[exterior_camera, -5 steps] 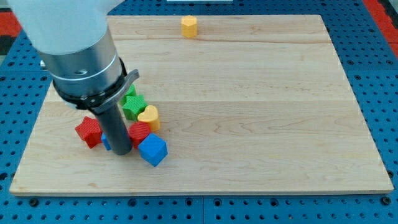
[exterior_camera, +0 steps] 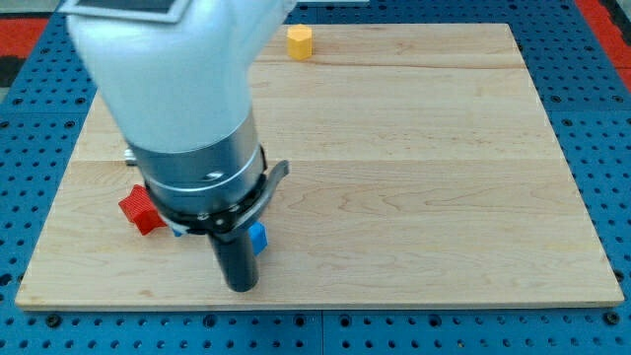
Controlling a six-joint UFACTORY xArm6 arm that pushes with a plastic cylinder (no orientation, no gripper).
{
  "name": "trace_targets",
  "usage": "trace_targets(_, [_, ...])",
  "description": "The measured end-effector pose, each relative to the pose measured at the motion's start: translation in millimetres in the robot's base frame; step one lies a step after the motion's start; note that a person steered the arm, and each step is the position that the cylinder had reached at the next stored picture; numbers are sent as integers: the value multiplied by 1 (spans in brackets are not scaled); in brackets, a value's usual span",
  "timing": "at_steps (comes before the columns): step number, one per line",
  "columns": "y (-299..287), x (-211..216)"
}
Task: Slide the blue cube closer to the yellow heart
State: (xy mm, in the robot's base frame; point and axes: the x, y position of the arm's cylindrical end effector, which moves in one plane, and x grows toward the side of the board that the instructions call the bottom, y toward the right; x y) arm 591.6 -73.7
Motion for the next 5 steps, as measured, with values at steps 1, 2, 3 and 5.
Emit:
trace_targets(1, [0, -1])
trace_targets(2, [0, -1])
trace_targets(3, [0, -4])
trace_targets(5, [0, -17])
